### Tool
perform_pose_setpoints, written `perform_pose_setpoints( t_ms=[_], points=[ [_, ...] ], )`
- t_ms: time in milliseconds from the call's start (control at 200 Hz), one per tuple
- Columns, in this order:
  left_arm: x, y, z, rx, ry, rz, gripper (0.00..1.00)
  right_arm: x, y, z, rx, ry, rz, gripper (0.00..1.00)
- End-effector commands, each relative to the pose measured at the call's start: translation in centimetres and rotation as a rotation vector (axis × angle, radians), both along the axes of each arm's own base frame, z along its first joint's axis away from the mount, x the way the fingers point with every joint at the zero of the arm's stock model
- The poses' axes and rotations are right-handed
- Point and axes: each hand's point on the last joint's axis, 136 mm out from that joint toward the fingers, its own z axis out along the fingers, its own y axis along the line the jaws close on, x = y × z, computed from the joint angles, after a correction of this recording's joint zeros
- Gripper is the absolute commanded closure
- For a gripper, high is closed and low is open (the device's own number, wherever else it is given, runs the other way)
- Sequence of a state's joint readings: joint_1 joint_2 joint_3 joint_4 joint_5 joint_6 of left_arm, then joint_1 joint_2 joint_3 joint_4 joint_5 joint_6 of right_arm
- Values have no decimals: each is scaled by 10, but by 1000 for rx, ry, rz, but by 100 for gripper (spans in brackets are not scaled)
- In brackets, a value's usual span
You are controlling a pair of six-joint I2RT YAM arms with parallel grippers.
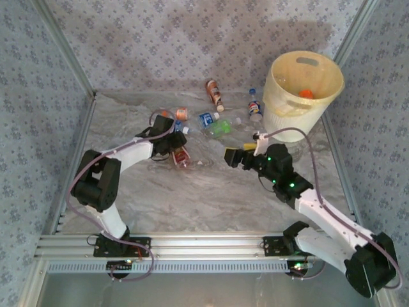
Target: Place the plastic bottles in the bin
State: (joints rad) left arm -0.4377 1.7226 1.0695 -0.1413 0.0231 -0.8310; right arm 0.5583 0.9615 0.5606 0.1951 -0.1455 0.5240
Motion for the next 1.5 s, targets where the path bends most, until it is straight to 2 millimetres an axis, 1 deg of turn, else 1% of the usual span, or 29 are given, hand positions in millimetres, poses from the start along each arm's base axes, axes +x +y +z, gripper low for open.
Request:
perform_pose_setpoints(
  t_ms=[0, 50, 135, 220, 325, 470, 530, 650, 744, 809, 859, 979, 1144, 1189, 1259, 1319, 1369, 1429, 1494],
  points=[
    [2, -23, 37, -131, -102, -64, 41, 11, 8, -15, 116, 75, -63, 0],
    [0, -30, 48, -155, -127, -85, 41, 13, 19, -22, 147, 112, -28, 0],
    [-3, -40, 68, -172, -170, -113, 41, 16, 35, -28, 169, 151, 20, 0],
    [-6, -49, 88, -185, -215, -147, 41, 20, 53, -25, 188, 173, 70, 0],
    [-11, -61, 111, -192, -270, -193, 41, 28, 68, -20, 208, 172, 90, 0],
    [-16, -71, 131, -193, -317, -235, 41, 36, 89, -10, 292, 168, 157, 0],
    [-17, -72, 134, -196, -327, -242, 41, 38, 96, -8, 324, 167, 177, 0],
    [-18, -75, 136, -208, -328, -252, 41, 40, 105, -4, 364, 149, 205, 0],
    [-18, -78, 138, -228, -334, -259, 41, 41, 114, -11, 349, 180, 232, 0],
    [-18, -81, 138, -232, -333, -265, 41, 37, 122, -12, 337, 179, 270, 0],
    [-18, -82, 138, -239, -331, -272, 41, 34, 128, -17, 316, 187, 285, 0],
    [-19, -88, 143, -275, -342, -290, 41, 38, 131, -32, 276, 216, 266, 0],
    [-19, -92, 144, -288, -338, -302, 41, 43, 135, -35, 253, 210, 263, 0],
    [-19, -92, 143, -287, -334, -302, 41, 45, 136, -32, 252, 200, 261, 4],
    [-19, -92, 140, -281, -325, -300, 41, 46, 133, -33, 248, 197, 246, 12],
    [-19, -91, 136, -270, -316, -298, 40, 46, 130, -31, 247, 184, 229, 22],
    [-19, -90, 134, -264, -308, -291, 38, 47, 126, -32, 235, 183, 209, 28],
    [-20, -91, 134, -266, -303, -300, 31, 47, 124, -34, 215, 184, 207, 33],
    [-21, -92, 141, -276, -311, -316, 21, 46, 119, -38, 185, 198, 199, 36]
  ],
)
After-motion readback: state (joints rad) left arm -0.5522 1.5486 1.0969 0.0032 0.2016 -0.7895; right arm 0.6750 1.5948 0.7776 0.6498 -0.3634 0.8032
